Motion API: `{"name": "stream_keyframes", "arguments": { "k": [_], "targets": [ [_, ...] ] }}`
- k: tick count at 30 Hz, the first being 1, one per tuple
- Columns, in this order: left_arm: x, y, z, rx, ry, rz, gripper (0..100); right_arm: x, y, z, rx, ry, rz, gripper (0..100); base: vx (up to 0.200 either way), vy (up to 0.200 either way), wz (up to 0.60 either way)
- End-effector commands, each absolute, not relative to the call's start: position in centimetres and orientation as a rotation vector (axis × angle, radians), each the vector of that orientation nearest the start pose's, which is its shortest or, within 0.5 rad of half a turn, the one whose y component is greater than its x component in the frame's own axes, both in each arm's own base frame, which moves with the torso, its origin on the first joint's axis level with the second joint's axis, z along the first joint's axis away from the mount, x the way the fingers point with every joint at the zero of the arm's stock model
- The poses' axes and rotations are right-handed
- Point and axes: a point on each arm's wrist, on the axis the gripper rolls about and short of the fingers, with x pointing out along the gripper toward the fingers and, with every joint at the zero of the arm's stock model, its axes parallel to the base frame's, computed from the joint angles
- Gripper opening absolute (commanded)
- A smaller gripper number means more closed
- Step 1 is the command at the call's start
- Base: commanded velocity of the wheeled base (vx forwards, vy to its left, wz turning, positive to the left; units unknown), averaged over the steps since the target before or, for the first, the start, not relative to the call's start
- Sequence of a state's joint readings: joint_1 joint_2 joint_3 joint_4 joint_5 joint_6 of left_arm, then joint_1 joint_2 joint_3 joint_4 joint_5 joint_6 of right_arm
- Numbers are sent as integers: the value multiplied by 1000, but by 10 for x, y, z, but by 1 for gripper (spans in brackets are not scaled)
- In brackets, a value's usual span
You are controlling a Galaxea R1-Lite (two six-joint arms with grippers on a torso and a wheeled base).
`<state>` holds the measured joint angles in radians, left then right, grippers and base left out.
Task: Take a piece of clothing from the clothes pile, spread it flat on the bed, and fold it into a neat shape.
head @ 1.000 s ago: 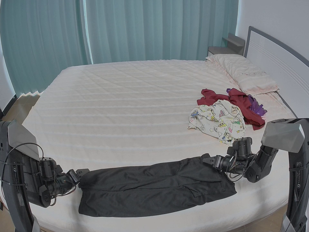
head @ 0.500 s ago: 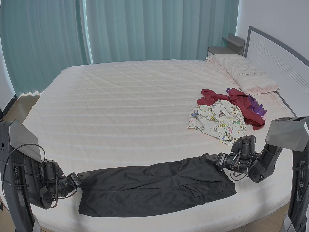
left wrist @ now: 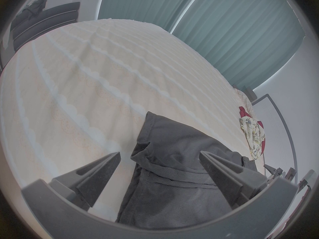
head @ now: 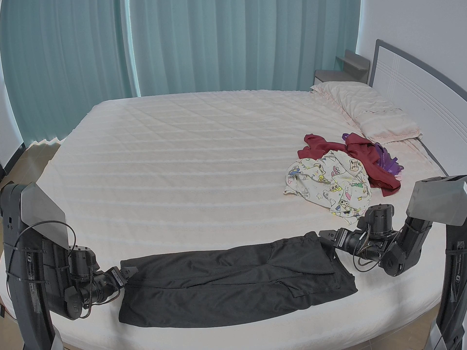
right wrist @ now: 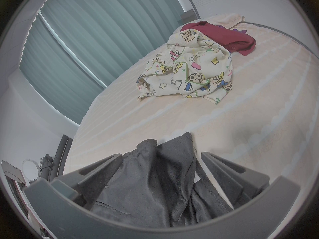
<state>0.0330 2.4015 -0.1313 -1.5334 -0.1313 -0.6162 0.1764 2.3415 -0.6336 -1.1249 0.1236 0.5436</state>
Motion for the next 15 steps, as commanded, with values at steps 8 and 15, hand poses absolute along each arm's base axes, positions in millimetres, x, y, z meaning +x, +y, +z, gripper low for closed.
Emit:
{"name": "stream_keyframes", "arguments": {
  "k": [8,15],
  "targets": [
    [243,5,-50,-650,745,137,100,329,62,-18,508,650,122,100,0,0,0],
    [244,3,-51,-638,738,150,100,327,62,-17,504,650,119,100,0,0,0]
  ]
}}
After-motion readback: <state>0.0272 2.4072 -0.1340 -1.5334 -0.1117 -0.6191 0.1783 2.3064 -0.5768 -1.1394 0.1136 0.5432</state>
